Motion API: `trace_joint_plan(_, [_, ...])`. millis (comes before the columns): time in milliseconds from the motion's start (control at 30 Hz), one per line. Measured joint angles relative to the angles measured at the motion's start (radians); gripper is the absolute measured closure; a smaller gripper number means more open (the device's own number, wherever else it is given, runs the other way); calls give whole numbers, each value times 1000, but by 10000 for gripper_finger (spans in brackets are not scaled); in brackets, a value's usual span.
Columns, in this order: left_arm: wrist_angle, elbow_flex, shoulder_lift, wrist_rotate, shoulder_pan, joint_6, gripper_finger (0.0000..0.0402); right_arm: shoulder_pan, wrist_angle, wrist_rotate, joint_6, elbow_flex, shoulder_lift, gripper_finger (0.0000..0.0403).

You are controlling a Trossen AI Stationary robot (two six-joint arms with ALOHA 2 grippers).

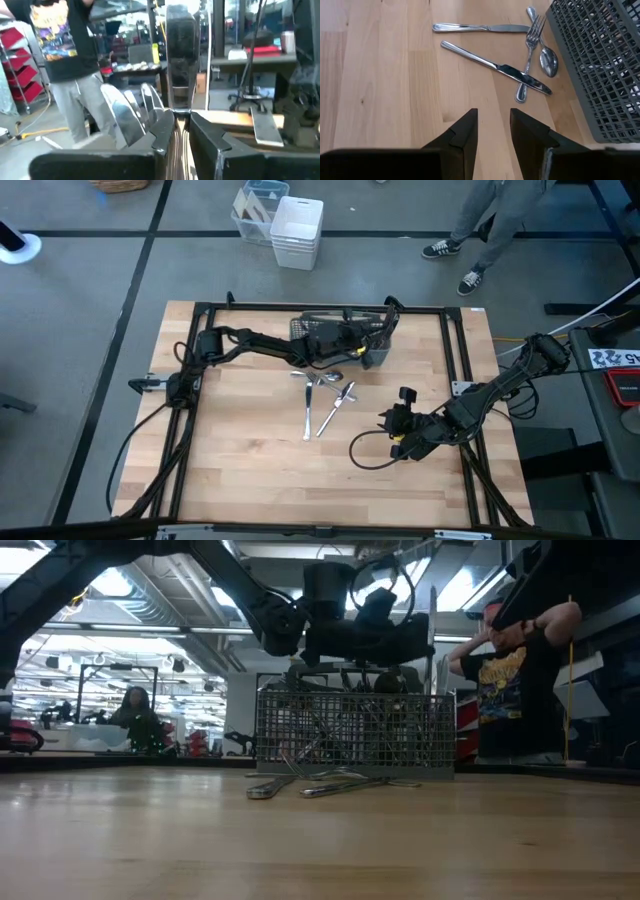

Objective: Sort silverware
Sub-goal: Put the knife into the silverware rack

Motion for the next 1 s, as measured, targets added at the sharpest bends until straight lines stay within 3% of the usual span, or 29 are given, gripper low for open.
trace_joint_plan(367, [-107,-2,1,1,-8,21,356,0,-1,0,-4,0,0,288])
trace_joint_plan(733, [-137,-2,-5,0,-16,6,257,0,0,0,-4,0,0,288])
trace_joint_plan(1000, [-250,-4,-90,1,-46,-103,250,0,20,0,1,0,0,288])
